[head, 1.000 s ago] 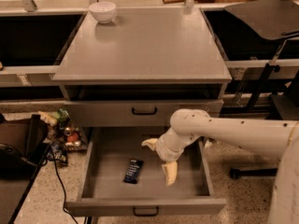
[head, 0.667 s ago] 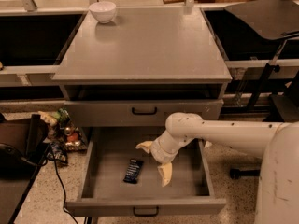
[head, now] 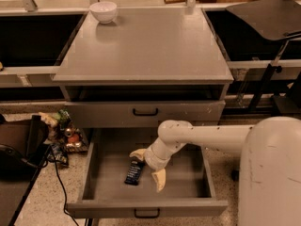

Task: Pick rxbar blueberry from middle drawer and place on counter

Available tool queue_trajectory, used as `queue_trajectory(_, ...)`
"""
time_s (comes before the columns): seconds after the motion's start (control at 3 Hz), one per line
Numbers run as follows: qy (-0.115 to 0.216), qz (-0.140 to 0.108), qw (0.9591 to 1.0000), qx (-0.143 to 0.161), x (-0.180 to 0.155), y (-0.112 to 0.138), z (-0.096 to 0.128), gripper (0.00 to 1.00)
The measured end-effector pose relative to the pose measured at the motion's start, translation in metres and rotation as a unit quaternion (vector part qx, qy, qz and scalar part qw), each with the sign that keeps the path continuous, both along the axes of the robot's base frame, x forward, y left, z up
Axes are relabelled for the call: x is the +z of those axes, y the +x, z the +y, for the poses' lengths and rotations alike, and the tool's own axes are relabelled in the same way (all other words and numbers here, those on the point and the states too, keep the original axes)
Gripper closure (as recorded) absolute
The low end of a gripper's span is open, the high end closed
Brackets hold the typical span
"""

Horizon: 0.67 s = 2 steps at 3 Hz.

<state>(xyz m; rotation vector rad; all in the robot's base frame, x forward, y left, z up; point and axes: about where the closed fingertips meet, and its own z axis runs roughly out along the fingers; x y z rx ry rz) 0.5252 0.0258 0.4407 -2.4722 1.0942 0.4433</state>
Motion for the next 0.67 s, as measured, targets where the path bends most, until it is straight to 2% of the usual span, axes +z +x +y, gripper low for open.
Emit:
queue_trajectory(0.33,0.043,0.037,0.9983,-0.011,-0.017,0.002,0.003,0.00)
queue_trajectory(0.67,0.093,0.068,0.9924,-0.044,-0.028,0.006,0.007,0.00)
